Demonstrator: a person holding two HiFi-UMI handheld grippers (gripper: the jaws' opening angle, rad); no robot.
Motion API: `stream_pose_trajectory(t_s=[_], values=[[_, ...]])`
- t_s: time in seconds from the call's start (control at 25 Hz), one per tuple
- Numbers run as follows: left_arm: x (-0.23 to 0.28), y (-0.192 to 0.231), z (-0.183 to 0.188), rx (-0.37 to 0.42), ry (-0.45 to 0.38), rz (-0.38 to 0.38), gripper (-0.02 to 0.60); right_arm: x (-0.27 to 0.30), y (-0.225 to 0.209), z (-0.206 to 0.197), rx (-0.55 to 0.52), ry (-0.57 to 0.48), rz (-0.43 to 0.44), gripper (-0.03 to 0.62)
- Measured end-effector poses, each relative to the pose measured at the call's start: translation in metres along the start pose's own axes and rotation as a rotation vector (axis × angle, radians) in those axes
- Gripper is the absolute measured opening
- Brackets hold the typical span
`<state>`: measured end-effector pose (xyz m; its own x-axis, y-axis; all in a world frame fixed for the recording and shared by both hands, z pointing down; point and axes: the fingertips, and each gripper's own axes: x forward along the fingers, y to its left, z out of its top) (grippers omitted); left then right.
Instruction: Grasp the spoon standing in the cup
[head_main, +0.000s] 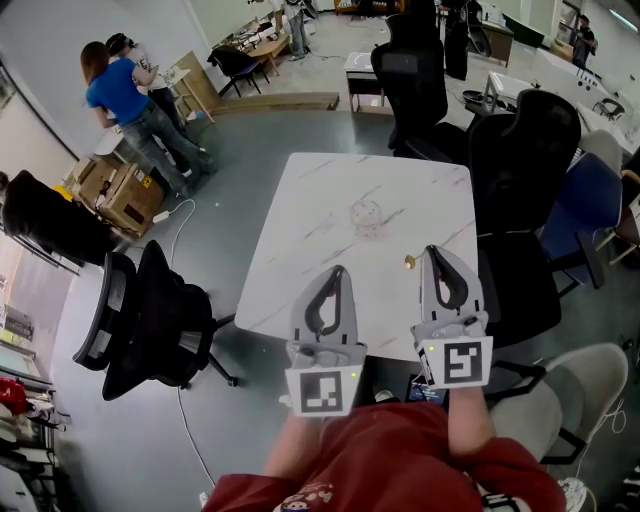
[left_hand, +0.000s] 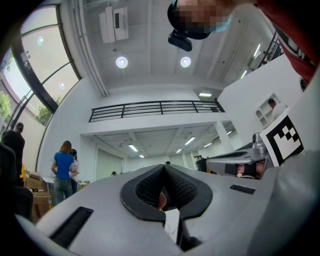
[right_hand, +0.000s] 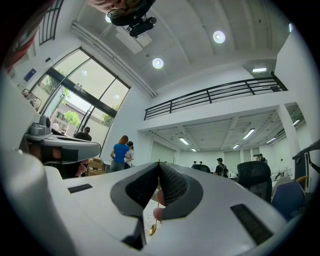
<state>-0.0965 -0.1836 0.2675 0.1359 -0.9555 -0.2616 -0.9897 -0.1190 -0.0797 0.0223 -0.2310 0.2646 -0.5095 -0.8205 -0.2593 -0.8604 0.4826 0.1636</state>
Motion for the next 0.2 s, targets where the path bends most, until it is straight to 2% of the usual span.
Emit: stream_pose_trajectory(t_s=[0.2], values=[[-0.0006, 0.0017, -0.0004, 0.0, 0.003, -0.001, 0.009, 0.0009, 0.0016, -0.0006, -0.004, 0.004, 0.001, 0.015]])
